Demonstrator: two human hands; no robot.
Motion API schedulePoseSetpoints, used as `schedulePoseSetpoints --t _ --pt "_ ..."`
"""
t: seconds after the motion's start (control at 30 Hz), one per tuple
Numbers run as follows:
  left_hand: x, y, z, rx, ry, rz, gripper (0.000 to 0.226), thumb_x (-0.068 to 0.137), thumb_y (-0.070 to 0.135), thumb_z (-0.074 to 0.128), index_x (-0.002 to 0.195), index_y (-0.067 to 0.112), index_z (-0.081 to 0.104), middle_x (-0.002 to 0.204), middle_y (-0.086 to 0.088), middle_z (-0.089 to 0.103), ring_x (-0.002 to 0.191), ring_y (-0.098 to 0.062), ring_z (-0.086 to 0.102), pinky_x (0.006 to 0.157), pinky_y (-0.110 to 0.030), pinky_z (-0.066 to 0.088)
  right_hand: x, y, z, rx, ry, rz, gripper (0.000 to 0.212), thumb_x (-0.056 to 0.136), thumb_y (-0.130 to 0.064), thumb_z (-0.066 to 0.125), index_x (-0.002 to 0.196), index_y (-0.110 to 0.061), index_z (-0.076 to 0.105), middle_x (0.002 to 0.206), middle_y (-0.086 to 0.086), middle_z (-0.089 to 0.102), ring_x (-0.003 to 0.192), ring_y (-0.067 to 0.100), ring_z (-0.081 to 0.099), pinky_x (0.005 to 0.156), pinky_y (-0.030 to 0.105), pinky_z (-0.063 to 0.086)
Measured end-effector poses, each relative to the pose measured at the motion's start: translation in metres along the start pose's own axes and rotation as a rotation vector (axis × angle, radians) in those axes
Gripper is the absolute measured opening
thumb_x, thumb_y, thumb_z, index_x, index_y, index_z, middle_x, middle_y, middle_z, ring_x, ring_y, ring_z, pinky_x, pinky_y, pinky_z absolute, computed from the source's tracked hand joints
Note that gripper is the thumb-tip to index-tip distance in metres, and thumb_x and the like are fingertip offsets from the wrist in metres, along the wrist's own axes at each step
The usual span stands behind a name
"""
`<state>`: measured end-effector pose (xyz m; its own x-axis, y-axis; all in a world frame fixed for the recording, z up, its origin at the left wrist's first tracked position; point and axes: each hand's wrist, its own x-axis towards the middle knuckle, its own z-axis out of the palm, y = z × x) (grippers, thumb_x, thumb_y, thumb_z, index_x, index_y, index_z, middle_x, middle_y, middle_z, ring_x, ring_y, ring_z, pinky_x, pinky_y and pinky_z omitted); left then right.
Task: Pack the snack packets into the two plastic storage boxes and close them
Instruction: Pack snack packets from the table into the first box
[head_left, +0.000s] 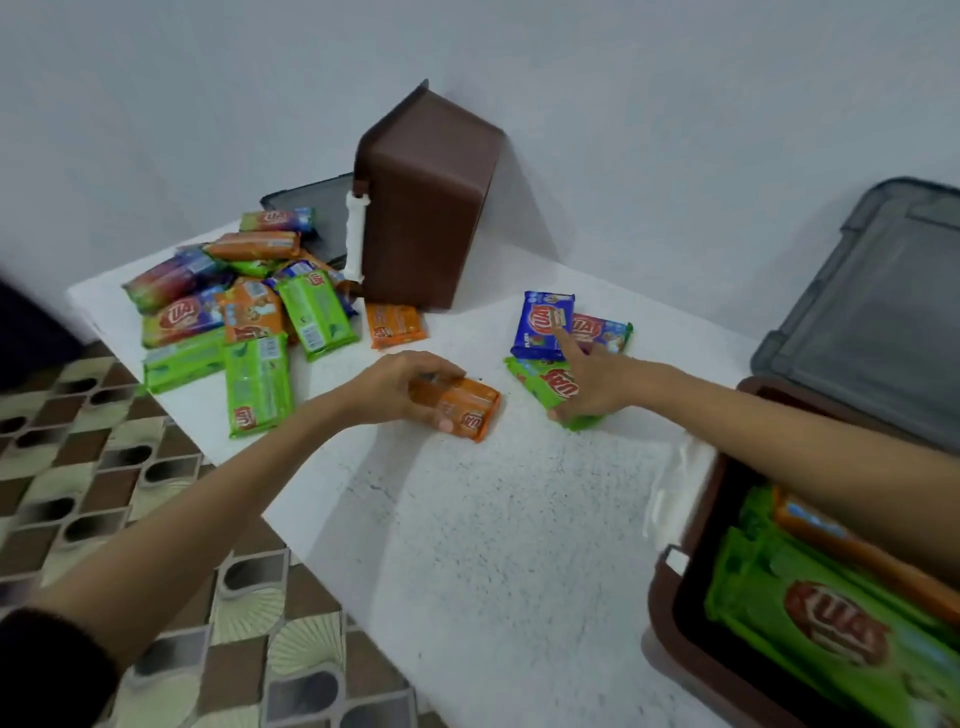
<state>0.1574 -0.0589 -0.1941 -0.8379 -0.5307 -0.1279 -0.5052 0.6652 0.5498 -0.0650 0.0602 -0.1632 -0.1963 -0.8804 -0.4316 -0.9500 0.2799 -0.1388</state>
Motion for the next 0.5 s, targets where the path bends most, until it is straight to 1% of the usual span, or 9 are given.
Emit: schedulePoseSetpoints --t 0.03,0.1,0.13,0.2,0.27,0.33,0.4,0.43,0.5 --pt "0.001 0.0 0.003 0.027 -0.006 0.012 0.068 0.064 0.032 0.083 0.124 0.019 0.056 0.123 0.002 0.056 0.108 -0.008 0.048 0.087 -0.014 0.035 0.003 0.0 0.0 -0.008 0.002 -0.001 0.11 0.082 -0.049 0.062 0.144 -0.017 -0.023 0.155 0.02 0.014 0.137 0.037 0.029 0.112 0.042 0.03" --pt "0.004 0.0 0.007 0.09 0.008 0.046 0.069 0.063 0.033 0.083 0.125 0.023 0.055 0.122 0.003 0.056 0.108 -0.01 0.047 0.09 -0.021 0.033 0.007 0.0 0.001 -0.039 0.01 -0.006 0.117 0.078 -0.05 0.066 0.145 -0.015 -0.023 0.153 0.021 0.019 0.136 0.038 0.031 0.11 0.044 0.032" --pt "0.005 -0.001 0.009 0.124 0.019 0.057 0.07 0.062 0.038 0.083 0.125 0.027 0.055 0.12 0.003 0.057 0.107 -0.011 0.048 0.09 -0.024 0.035 0.008 0.0 0.003 -0.066 0.019 -0.004 0.118 0.076 -0.049 0.069 0.145 -0.014 -0.02 0.152 0.022 0.02 0.136 0.039 0.031 0.11 0.044 0.033" --pt "0.006 -0.004 0.009 0.218 0.036 0.047 0.074 0.058 0.057 0.077 0.124 0.034 0.054 0.116 0.005 0.058 0.103 -0.014 0.05 0.088 -0.028 0.039 0.009 -0.001 0.008 -0.097 0.058 -0.008 0.113 0.074 -0.043 0.072 0.146 -0.012 -0.01 0.147 0.024 0.026 0.132 0.041 0.034 0.106 0.045 0.037" --pt "0.002 -0.007 0.008 0.31 0.062 0.036 0.082 0.052 0.077 0.06 0.124 0.038 0.053 0.112 0.006 0.06 0.099 -0.014 0.053 0.085 -0.03 0.042 0.008 0.0 0.011 -0.069 0.079 -0.041 0.102 0.072 -0.035 0.076 0.14 -0.011 0.004 0.136 0.023 0.039 0.121 0.04 0.044 0.096 0.041 0.043" --pt "-0.004 -0.012 0.007 0.351 0.112 0.049 0.093 0.046 0.089 0.045 0.123 0.038 0.054 0.108 0.005 0.062 0.095 -0.015 0.055 0.081 -0.029 0.042 0.004 -0.002 0.01 -0.028 0.033 -0.114 0.095 0.067 -0.027 0.08 0.131 -0.012 0.012 0.118 0.016 0.048 0.107 0.033 0.052 0.08 0.035 0.045" --pt "-0.007 -0.019 0.006 0.375 0.165 0.049 0.101 0.045 0.096 0.034 0.122 0.034 0.055 0.105 0.004 0.062 0.095 -0.017 0.057 0.078 -0.029 0.04 -0.002 -0.005 0.012 -0.041 -0.056 -0.208 0.091 0.064 -0.022 0.083 0.127 -0.013 0.017 0.108 0.01 0.047 0.098 0.025 0.051 0.074 0.031 0.04" --pt "-0.008 -0.021 0.005 0.379 0.186 0.028 0.101 0.045 0.095 0.035 0.122 0.034 0.055 0.106 0.004 0.062 0.097 -0.017 0.056 0.078 -0.029 0.04 -0.004 -0.008 0.013 -0.066 -0.091 -0.25 0.091 0.063 -0.021 0.084 0.127 -0.014 0.019 0.111 0.01 0.046 0.098 0.022 0.047 0.075 0.03 0.038" --pt "-0.01 -0.023 0.004 0.361 0.202 -0.046 0.092 0.049 0.087 0.047 0.124 0.034 0.053 0.111 0.003 0.059 0.104 -0.017 0.053 0.08 -0.031 0.041 -0.006 -0.014 0.016 -0.099 -0.117 -0.314 0.093 0.064 -0.026 0.083 0.131 -0.017 0.02 0.123 0.011 0.043 0.107 0.023 0.041 0.084 0.031 0.037"
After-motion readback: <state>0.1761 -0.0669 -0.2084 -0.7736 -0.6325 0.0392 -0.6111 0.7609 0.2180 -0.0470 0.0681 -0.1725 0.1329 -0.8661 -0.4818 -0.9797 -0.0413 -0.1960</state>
